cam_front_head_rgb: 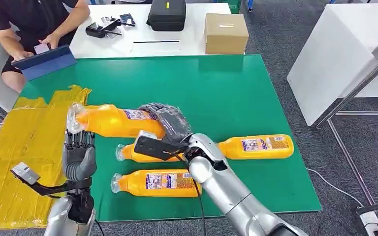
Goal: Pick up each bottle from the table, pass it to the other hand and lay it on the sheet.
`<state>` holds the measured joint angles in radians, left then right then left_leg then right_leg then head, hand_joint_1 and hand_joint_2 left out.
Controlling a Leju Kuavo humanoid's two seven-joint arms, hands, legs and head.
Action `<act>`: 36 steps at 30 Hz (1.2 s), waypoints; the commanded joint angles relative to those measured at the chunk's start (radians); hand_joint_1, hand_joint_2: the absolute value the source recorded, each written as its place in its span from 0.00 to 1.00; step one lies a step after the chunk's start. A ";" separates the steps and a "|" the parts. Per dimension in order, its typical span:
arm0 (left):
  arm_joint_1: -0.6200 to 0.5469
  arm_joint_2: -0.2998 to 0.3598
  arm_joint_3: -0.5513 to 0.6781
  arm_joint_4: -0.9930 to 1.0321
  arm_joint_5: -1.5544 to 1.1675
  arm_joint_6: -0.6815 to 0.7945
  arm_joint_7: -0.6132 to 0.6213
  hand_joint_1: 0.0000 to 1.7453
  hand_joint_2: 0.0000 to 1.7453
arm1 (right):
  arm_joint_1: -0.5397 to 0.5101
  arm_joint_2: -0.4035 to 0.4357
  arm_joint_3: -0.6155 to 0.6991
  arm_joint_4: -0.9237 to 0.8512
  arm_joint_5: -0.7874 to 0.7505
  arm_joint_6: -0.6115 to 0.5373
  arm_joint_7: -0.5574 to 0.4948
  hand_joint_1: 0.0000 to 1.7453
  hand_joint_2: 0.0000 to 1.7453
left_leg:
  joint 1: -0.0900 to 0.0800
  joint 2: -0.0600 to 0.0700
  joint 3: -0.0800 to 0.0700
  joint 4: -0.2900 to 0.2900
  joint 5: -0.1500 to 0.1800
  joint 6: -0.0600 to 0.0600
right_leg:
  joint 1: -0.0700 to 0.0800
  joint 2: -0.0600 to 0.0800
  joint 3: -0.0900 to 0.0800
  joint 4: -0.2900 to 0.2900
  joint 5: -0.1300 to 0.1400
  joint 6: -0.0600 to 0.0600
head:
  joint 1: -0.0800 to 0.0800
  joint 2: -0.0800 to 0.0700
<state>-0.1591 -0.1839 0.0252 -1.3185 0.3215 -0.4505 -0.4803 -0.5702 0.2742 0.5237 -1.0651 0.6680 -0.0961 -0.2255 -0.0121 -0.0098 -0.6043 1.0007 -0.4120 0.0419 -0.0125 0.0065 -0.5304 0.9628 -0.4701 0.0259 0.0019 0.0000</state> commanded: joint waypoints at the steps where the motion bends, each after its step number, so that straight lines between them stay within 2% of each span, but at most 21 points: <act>1: -0.126 0.029 -0.022 0.160 0.018 -0.004 0.027 0.00 1.00 | -0.115 0.066 0.082 0.160 0.002 -0.007 0.035 1.00 1.00 | 0.001 0.001 0.001 0.001 0.000 -0.004 | 0.001 0.000 0.001 0.001 0.000 -0.002 | 0.000 0.000; 8: -0.142 0.022 -0.025 0.177 0.034 -0.003 0.035 0.00 1.00 | -0.138 0.075 0.118 0.195 -0.034 -0.020 0.035 1.00 1.00 | 0.001 0.001 0.002 0.000 0.000 -0.004 | 0.001 -0.001 0.002 0.000 0.000 -0.002 | 0.000 0.000; 17: -0.127 0.002 -0.017 0.121 0.054 0.002 0.059 0.00 1.00 | -0.199 0.075 0.261 0.299 -0.181 -0.060 0.085 1.00 1.00 | 0.001 0.001 0.002 0.001 0.000 -0.004 | 0.001 0.000 0.002 0.000 0.000 -0.002 | 0.000 0.000; 26: -0.109 -0.006 -0.040 0.064 0.071 0.027 0.101 0.00 1.00 | -0.201 0.075 0.287 0.347 -0.197 -0.054 0.108 0.99 1.00 | 0.001 0.000 0.001 0.000 0.000 -0.003 | 0.001 -0.001 0.001 0.000 0.000 -0.001 | 0.000 0.000; 36: -0.125 -0.001 -0.071 0.073 0.095 0.047 0.118 0.00 1.00 | -0.202 0.075 0.385 0.413 -0.215 -0.047 0.154 0.98 1.00 | 0.001 0.000 0.002 0.001 0.000 -0.005 | 0.001 -0.002 0.003 0.000 -0.001 -0.002 | 0.000 0.000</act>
<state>-0.2412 -0.1999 -0.0137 -1.2757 0.4112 -0.4143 -0.3716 -0.7254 0.3582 0.7924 -0.7522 0.4631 -0.1488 -0.0858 -0.0121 -0.0099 -0.6049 1.0008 -0.4120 0.0418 -0.0125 0.0064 -0.5311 0.9628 -0.4700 0.0259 0.0019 0.0000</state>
